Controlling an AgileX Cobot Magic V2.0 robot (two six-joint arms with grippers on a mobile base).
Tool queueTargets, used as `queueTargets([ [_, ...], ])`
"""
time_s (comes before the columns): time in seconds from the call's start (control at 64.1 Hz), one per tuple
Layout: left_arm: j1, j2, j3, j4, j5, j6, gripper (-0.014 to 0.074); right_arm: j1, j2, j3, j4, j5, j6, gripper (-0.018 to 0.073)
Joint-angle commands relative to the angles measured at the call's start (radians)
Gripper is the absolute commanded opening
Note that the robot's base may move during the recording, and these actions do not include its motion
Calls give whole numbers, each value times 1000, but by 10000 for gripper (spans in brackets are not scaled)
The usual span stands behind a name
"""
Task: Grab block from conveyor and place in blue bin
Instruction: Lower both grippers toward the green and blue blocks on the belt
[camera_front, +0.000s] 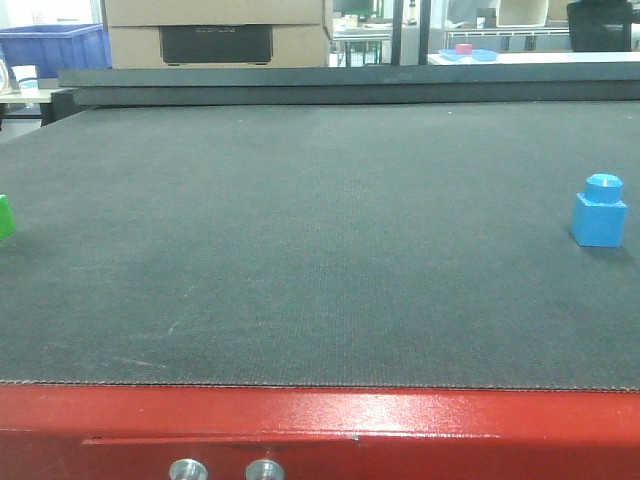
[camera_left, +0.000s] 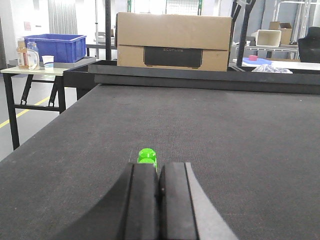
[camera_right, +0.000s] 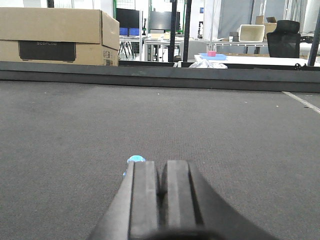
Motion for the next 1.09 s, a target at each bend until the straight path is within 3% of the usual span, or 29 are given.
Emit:
queueTargets([
  [0.0,1,-6,-1,2,-17,-5,-111,-3,-3,3,-2,-24,0,-162],
  [0.64,1,-6,-1,2,-71,-5,-111,-4,-3,3,-2,-33,0,-162],
  [0.843,1,-6,-1,0,-186,-5,-111,-4,-3,-6,3,-161,0,-162],
  [0.952,1,-6,-118,0,-85,-5,-111,-4,-3,-156,3,-58,0,-162],
  [1.077,1,37,-326,4,112,-5,-110,-4,21,-381,3,133,0,-162],
])
